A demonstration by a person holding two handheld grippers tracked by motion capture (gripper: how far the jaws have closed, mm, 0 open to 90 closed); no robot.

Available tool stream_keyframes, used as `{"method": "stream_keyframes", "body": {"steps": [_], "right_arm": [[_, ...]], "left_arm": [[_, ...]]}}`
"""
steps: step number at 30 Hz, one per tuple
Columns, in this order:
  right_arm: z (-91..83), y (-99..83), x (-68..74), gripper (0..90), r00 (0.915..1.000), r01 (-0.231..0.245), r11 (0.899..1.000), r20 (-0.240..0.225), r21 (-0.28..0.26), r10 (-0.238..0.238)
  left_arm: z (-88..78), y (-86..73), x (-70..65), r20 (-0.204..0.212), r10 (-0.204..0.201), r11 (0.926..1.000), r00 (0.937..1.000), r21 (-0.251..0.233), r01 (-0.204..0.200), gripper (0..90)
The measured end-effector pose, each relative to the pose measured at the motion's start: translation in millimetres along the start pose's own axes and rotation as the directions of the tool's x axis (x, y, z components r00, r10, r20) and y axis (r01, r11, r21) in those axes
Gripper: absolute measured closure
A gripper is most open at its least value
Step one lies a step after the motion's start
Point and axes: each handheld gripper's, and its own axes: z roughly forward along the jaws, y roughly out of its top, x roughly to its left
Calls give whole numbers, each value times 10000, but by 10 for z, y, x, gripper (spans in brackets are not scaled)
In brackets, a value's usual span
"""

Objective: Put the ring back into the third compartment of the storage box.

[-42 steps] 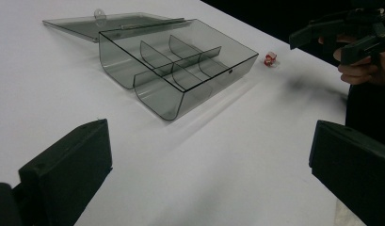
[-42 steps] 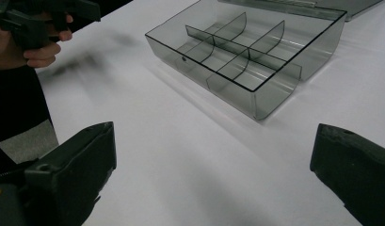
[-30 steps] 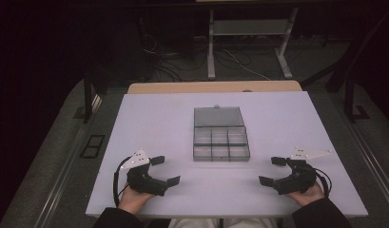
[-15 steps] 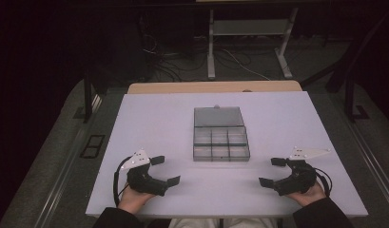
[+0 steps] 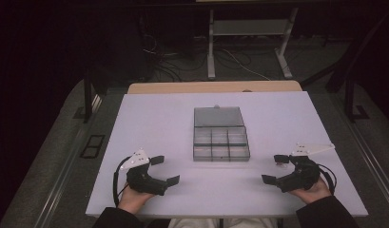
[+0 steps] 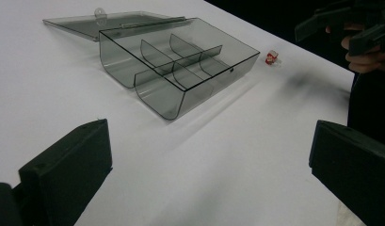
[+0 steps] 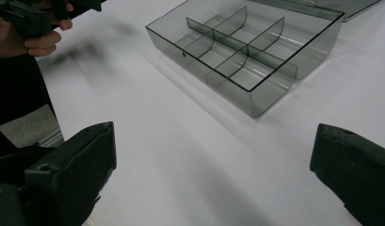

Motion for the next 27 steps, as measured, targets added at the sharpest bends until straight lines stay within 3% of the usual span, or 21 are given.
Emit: {"method": "stream_keyframes", "body": {"steps": [27], "right_arm": [[-290,143,-268,7,9978,161,9983,628,558,-196]], "left_arm": [[19,-7,-3,-8,-47,10000,10000,38,47,0]]}}
